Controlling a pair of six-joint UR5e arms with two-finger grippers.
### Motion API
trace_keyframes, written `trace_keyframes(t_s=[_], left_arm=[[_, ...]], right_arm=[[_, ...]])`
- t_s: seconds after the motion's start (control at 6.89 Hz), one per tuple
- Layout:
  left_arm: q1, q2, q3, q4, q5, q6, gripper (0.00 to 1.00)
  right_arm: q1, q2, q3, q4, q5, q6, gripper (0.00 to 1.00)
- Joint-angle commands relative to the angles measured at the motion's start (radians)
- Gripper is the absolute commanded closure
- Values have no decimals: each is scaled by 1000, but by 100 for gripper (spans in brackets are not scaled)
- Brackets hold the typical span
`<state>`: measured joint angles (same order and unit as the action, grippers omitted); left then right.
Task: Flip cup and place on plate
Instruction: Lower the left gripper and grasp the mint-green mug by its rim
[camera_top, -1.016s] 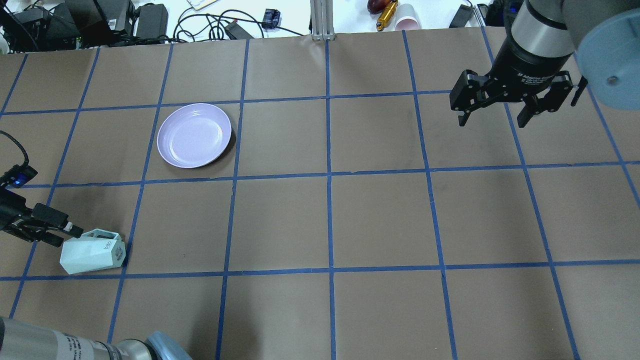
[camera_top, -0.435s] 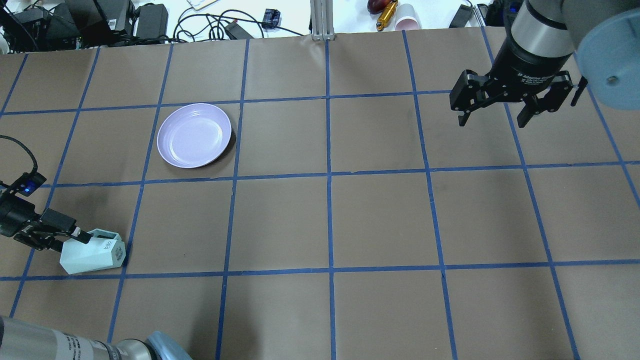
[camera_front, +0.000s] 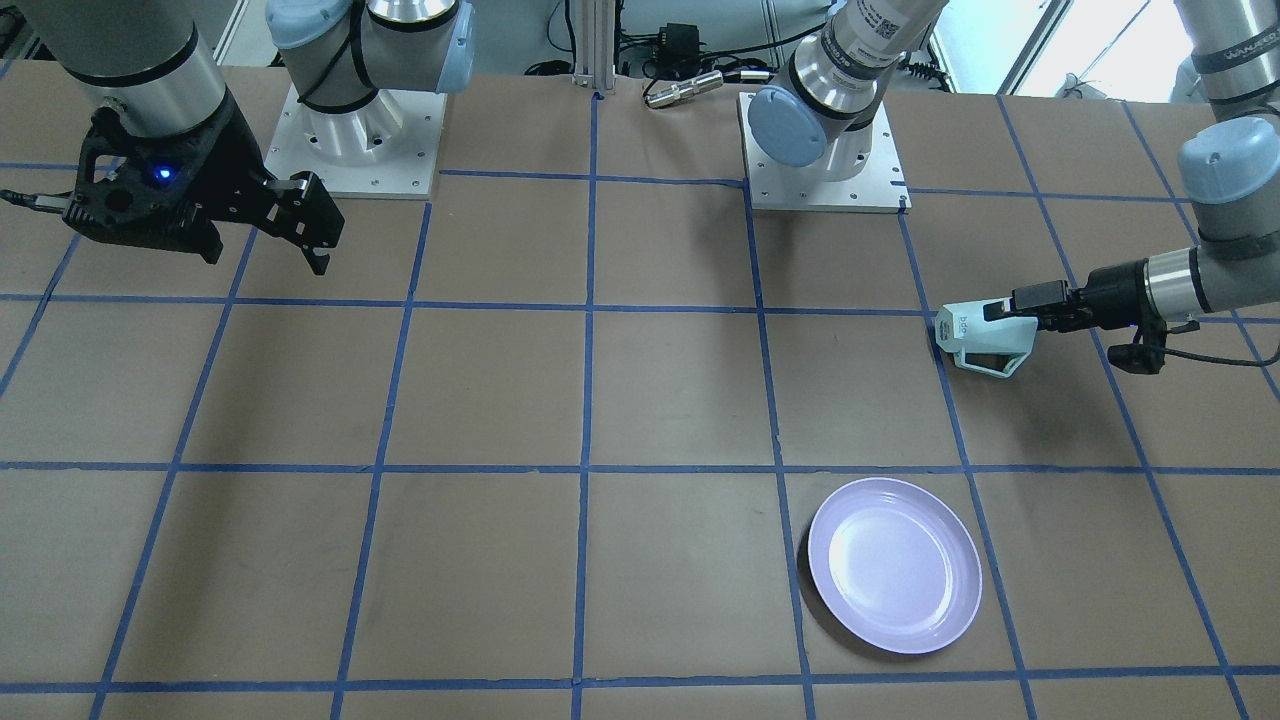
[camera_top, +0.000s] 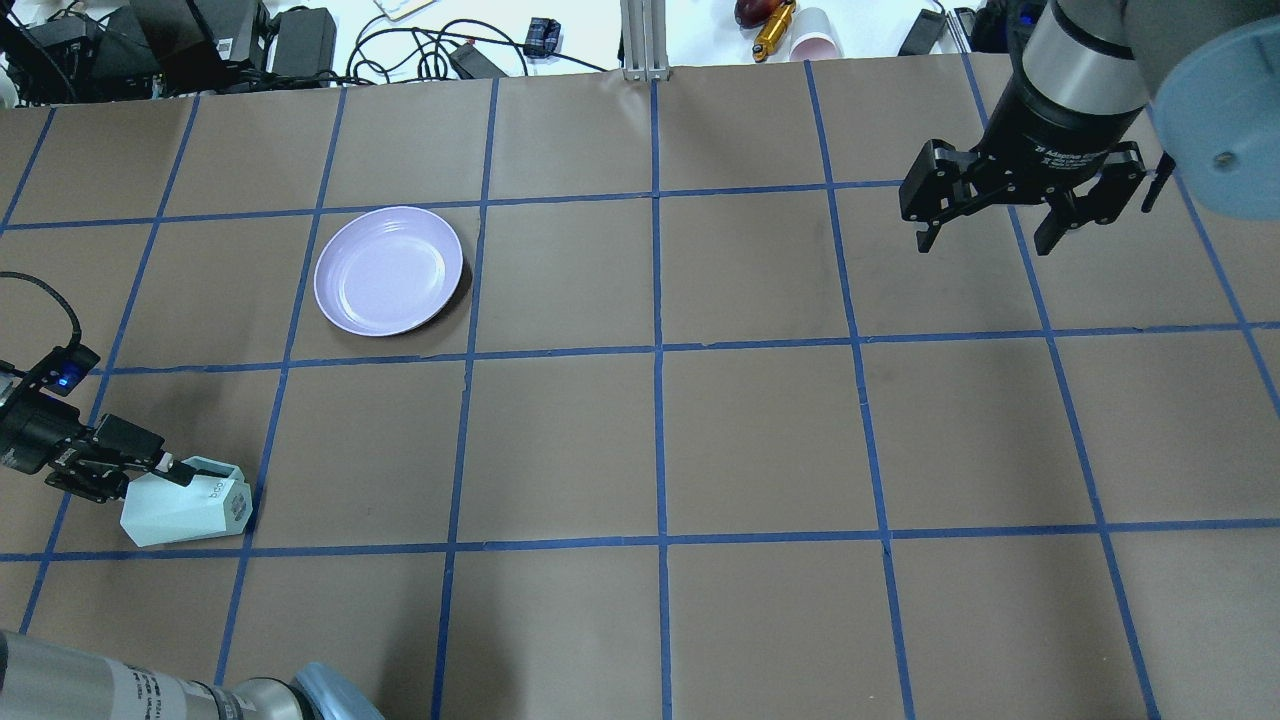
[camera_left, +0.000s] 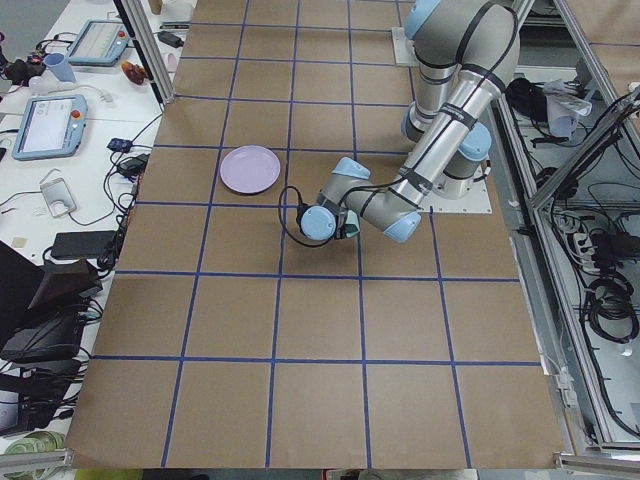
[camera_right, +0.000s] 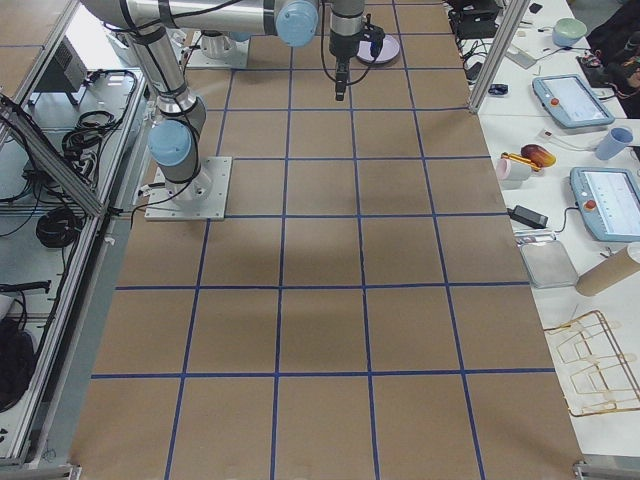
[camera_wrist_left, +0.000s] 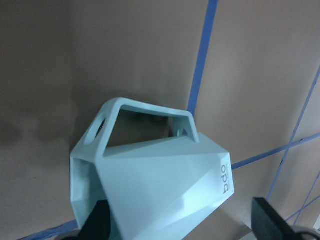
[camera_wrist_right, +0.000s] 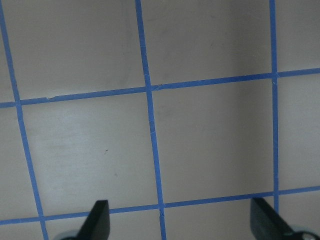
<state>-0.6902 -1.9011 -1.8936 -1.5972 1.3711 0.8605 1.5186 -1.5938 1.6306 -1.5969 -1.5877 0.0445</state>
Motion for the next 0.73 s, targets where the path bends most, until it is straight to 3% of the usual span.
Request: trace_keyframes(t_s=[0.0, 0.29, 0.58], left_arm=[[0, -6, 5, 0, -1, -3, 100], [0, 2, 11, 9, -1, -11, 100], [0, 11, 80, -25, 2, -67, 100]], right_arm=[[0, 0, 0, 0, 0, 0, 0], [0, 0, 0, 0, 0, 0, 0], [0, 0, 0, 0, 0, 0, 0]])
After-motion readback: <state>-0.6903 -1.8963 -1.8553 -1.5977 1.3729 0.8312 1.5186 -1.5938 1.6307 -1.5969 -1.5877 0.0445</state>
